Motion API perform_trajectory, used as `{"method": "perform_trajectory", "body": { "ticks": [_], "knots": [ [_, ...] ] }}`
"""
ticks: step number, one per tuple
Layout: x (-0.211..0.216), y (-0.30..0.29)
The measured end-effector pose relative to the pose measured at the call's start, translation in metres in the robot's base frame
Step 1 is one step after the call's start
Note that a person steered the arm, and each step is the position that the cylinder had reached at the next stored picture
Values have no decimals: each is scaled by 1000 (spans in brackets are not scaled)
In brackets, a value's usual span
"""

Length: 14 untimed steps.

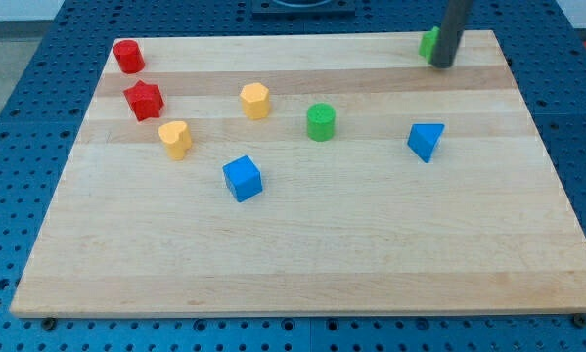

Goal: Move the red circle diagonally to the red star

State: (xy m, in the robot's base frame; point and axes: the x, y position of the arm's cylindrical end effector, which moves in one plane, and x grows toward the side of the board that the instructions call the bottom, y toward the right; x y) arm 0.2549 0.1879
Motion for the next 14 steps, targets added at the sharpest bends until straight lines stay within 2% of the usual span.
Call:
{"method": "perform_trajectory", "body": {
  "ticks": [1, 2, 3, 4, 5, 6, 7, 8, 9, 10, 11, 12, 14],
  "knots": [
    [66, -34],
    [130, -139],
    [171, -173],
    [160, -241],
    [140, -240],
    [128, -155],
    [76, -119],
    [31, -100],
    [29, -158],
    [11, -149],
    [7, -61],
    [10, -114],
    [23, -350]
  ]
}}
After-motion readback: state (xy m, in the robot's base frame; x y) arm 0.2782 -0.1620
